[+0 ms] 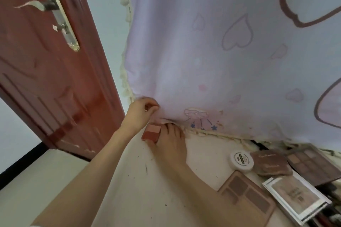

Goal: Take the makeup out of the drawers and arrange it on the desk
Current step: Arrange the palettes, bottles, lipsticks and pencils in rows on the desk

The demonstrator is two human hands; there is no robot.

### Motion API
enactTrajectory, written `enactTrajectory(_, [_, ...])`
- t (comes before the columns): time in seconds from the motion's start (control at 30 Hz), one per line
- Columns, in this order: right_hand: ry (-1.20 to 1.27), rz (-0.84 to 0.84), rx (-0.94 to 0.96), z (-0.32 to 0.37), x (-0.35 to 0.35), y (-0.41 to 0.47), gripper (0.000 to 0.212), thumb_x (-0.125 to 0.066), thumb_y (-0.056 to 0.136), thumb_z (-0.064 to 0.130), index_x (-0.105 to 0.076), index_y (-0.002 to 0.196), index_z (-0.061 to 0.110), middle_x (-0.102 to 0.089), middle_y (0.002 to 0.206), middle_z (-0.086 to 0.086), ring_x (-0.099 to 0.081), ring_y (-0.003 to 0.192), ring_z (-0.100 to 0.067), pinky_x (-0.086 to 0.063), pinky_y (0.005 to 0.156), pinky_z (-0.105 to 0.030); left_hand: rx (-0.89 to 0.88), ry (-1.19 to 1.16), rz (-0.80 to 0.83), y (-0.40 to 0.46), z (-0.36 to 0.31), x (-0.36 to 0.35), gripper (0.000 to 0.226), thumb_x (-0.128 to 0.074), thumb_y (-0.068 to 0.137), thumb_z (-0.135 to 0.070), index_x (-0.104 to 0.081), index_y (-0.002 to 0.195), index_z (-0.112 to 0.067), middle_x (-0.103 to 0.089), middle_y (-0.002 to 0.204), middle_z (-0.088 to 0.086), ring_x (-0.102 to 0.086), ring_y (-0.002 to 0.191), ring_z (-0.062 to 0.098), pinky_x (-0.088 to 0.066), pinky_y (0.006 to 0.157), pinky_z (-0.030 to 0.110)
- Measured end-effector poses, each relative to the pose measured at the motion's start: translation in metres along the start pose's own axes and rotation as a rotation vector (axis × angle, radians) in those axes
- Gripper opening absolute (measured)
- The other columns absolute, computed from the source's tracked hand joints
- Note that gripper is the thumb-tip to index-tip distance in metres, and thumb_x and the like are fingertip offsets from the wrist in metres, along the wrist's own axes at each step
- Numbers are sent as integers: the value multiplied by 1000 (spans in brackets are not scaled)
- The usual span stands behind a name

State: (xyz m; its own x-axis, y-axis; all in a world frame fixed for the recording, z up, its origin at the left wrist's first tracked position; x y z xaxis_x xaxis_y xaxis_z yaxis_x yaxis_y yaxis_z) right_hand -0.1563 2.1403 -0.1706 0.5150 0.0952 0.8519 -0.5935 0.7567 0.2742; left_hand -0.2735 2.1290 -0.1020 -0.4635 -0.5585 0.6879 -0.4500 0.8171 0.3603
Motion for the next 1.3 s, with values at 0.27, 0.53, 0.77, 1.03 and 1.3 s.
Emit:
enactTrajectory(0.27, [39,-29,26,0,2,-8,57,-46,87,48,-41,132,14,-46,134,-3,-34,128,-21,-14,112,-32,164,-145,-180,-29,12,-1,25,-52,91,-11,-58,115,-12,-59,112,-2,-57,93,7,-39,73,5])
enactTrajectory(0.53, [-32,42,86,-1,6,-19,52,-36,94,37,-33,139,12,-34,146,-4,-22,138,-18,-6,116,-34,192,-58,3,-74,30,-6,37,-38,95,-11,-54,128,-20,-59,110,-17,-51,108,2,-31,86,8])
enactTrajectory(0.77, [-68,125,57,1,5,-22,56,-30,97,39,-24,145,10,-23,153,-7,-14,143,-19,-2,116,-36,253,13,77,-86,31,-14,42,-30,99,-27,-34,141,-26,-42,141,-9,-38,130,11,-26,99,23])
enactTrajectory(1.03, [-107,326,32,-7,27,-68,56,-21,100,35,-9,150,11,-2,158,-5,3,145,-17,10,115,-37,287,216,-2,-134,7,-10,47,-29,99,-26,-27,143,-11,-36,146,7,-30,135,22,-19,111,32])
enactTrajectory(1.3, [3,213,42,-21,111,-127,49,-42,95,34,-39,139,13,-36,146,-7,-31,134,-22,-21,110,-32,217,579,208,-206,-25,-20,55,-15,98,-39,-5,148,-19,0,157,-2,5,143,14,7,114,37])
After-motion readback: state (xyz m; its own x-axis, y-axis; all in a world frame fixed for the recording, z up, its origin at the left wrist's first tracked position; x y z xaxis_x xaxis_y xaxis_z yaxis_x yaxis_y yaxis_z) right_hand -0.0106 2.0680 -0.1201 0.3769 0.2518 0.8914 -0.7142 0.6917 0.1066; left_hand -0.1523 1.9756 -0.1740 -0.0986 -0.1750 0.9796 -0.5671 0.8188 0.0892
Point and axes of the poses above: each hand's wrist, its own y-axis towards the middle knuckle, its own x-axis out of the back of the hand, z = x × y, the point moved 2 cm from there along y, towards the middle knuckle
